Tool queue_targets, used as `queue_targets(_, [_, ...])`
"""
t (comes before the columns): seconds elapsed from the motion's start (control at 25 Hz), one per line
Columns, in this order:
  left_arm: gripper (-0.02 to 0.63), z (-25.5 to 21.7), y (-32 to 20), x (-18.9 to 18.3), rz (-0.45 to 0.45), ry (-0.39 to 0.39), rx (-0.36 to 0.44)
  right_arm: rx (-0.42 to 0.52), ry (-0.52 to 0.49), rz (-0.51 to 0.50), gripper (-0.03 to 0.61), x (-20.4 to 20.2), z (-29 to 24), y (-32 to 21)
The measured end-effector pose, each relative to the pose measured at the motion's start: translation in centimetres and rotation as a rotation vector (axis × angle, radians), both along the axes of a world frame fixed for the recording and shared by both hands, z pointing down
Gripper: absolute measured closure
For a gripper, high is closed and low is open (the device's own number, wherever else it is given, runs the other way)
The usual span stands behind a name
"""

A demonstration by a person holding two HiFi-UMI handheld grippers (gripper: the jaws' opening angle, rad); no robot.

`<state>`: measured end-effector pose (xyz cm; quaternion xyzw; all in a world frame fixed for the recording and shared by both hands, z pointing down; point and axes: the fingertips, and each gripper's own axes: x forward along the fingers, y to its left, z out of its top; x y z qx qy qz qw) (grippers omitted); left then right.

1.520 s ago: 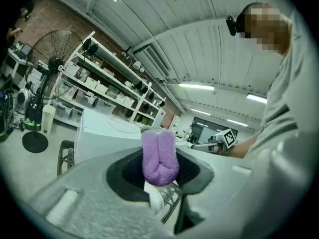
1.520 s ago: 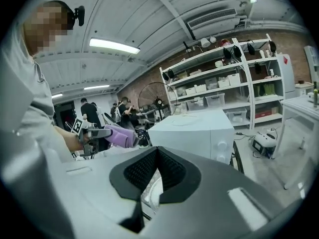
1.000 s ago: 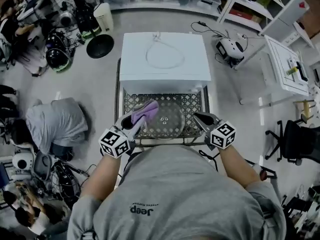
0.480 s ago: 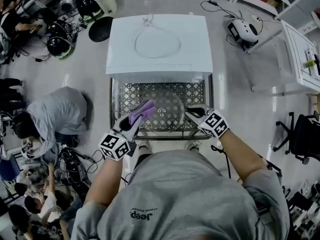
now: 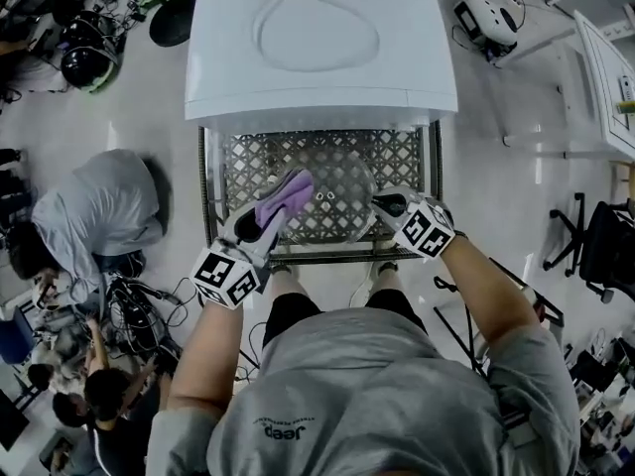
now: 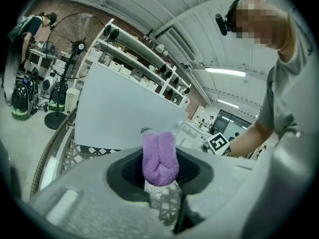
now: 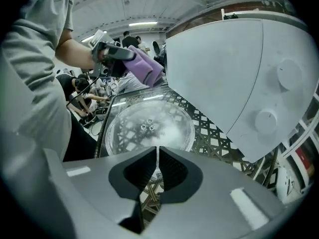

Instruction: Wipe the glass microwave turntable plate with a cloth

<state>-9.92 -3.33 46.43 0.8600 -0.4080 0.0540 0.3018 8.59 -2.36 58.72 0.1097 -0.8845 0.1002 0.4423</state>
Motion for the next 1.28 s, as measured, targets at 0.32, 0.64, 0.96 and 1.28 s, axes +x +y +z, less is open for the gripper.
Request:
queue_targets(0.32, [0.503,3.1,-0.1,0.0,0.003,0.034,-0.001,0.029,0.041,-0.032,0.558,0.5,2.8,0.6])
queue_targets(0.64, [0.503,4.9,-0.2,0.8,0.046,0.021,0.004,0.039,0.056,-0.048,0.568,0.5,3.7,0.5])
queue_targets(0.96, [0.503,5.5,-2.5,4.3,0.181,-0.089,0.069,0.075,0.058,-0.066,0.569,0.6,4.1,0.5])
queue_targets(1.28, [0.503,7.4,-6.2,14.8,0.415,-0.330,0.256,0.090,0.049,-0.047,0.569,0.7,4.0,0.6])
